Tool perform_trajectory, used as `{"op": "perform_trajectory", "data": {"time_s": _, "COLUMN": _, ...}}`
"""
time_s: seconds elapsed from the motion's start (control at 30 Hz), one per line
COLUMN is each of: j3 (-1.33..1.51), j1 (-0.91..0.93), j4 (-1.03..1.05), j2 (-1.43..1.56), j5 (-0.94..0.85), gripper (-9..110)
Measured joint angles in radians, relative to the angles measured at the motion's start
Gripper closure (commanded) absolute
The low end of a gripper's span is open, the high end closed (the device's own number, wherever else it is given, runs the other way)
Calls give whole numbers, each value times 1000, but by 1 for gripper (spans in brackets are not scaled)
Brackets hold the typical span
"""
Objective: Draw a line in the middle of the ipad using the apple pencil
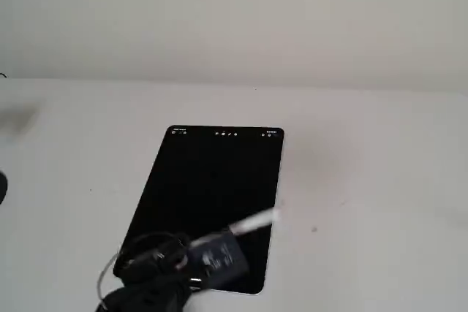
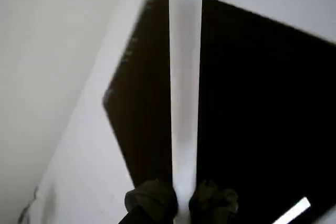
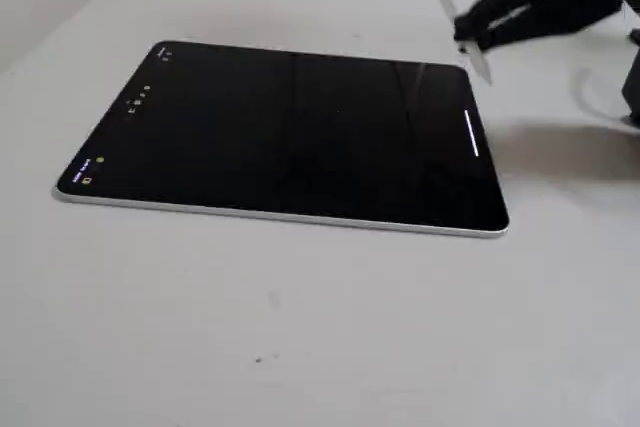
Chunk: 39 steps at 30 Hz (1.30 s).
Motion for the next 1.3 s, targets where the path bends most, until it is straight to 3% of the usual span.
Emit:
{"op": "perform_trajectory", "data": {"time_s": 0.23, "j3": 101, "j1": -9, "j4": -379, "j2": -8, "j5": -322, "gripper": 101}}
{"op": "perform_trajectory", "data": {"time_s": 0.37, "j3": 103, "j1": -40, "j4": -661, "j2": -160, "j5": -448, "gripper": 101}}
{"op": "perform_trajectory", "data": {"time_s": 0.7, "j3": -143, "j1": -61, "j4": -1548, "j2": -1150, "j5": -710, "gripper": 101}}
{"op": "perform_trajectory", "data": {"time_s": 0.9, "j3": -391, "j1": -67, "j4": -1796, "j2": -1617, "j5": -802, "gripper": 101}}
{"op": "perform_trajectory", "data": {"time_s": 1.3, "j3": -824, "j1": -81, "j4": -1896, "j2": -2181, "j5": -874, "gripper": 101}}
